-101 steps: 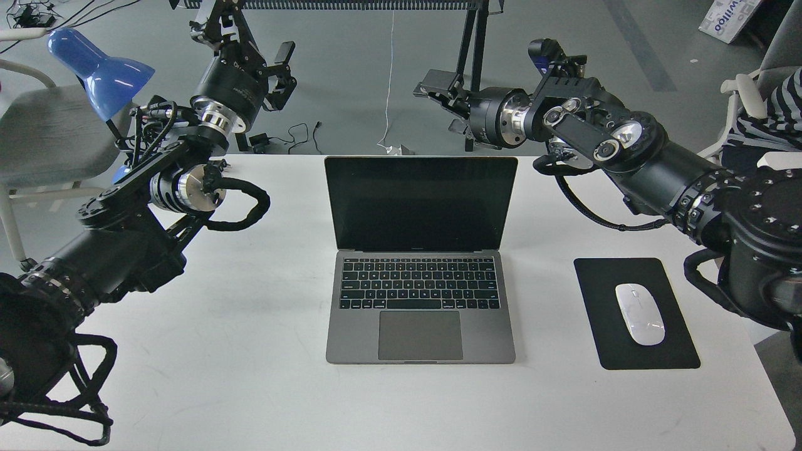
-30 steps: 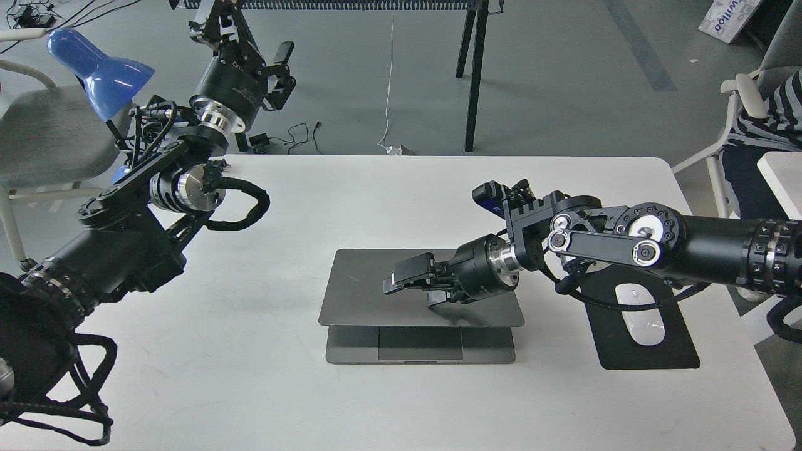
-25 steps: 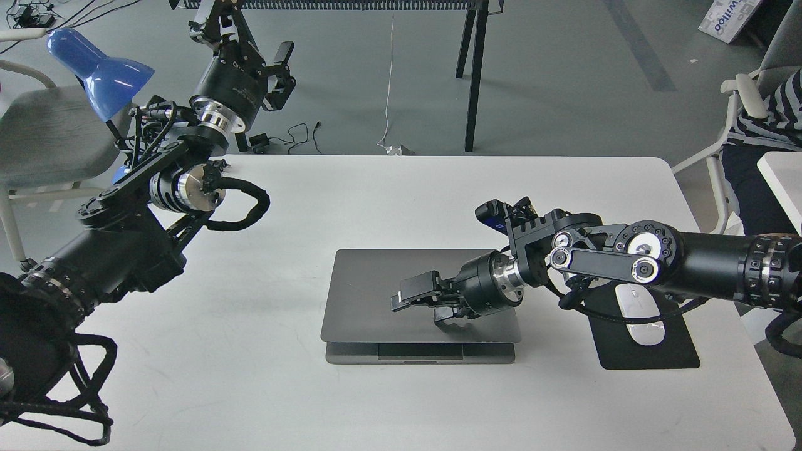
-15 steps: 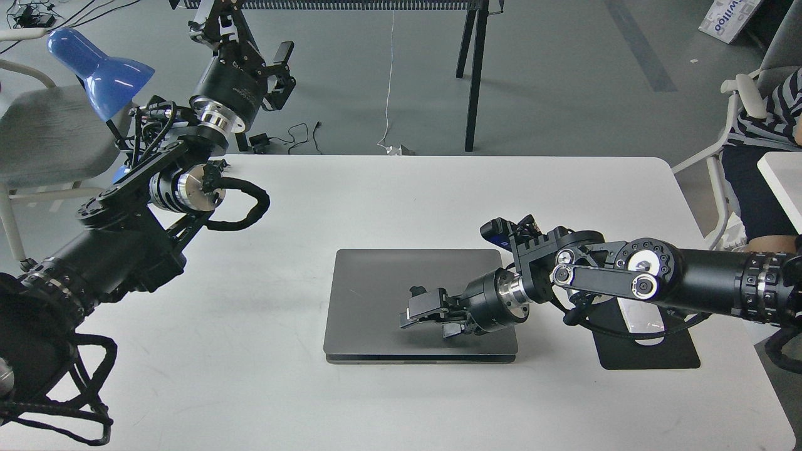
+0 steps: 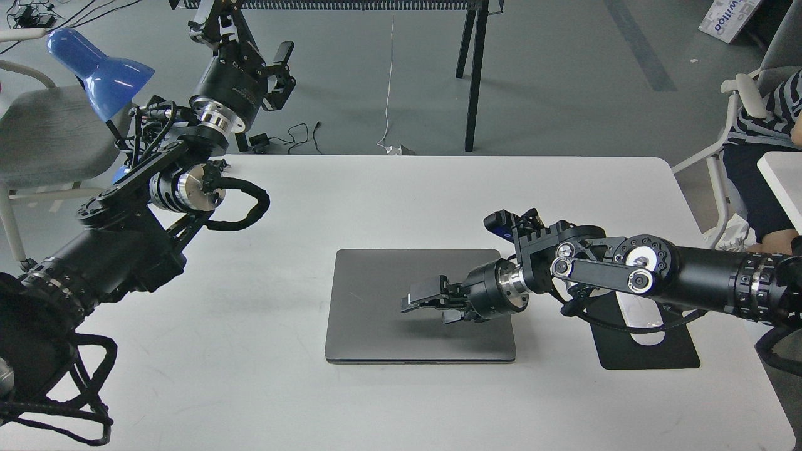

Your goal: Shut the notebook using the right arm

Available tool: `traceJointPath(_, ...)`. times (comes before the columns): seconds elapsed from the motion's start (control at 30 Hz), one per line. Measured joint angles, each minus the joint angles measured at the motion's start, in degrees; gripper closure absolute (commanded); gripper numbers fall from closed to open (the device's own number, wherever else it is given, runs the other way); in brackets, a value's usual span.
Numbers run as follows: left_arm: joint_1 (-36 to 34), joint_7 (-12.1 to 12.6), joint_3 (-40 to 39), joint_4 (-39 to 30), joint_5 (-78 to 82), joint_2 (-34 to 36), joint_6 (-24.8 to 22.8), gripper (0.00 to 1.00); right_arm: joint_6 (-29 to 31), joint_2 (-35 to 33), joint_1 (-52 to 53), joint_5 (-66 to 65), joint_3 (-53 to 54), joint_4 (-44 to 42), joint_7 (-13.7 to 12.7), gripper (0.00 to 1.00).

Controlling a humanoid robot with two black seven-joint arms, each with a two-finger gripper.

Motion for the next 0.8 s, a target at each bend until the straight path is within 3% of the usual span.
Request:
traceJointPath(0.13,0.00,0.00,0.00,0.00,0.00,0.00,0.00,0.00,-0.01,-3.05,3.06,0.09,7.72,-0.38,0.01,0.00)
traceJointPath(0.3,0.00,0.00,0.00,-0.01,0.00,0.00,0.00,0.00,-0.23,-7.02,2.53,0.13,28.13,-0.92,0.03,0.00)
traceJointPath(0.53,0.00,0.00,0.00,-0.01,0.01,0.00,-0.01,0.00,-6.08,-8.92,-8.08,2.05,51.80,-1.70,0.08,0.00)
traceJointPath(0.8,0.00,0.00,0.08,-0.01,0.00,0.00,0.00,0.00,-7.31,-8.52,-18.92,10.20,63.38,-1.74,0.49,0.00)
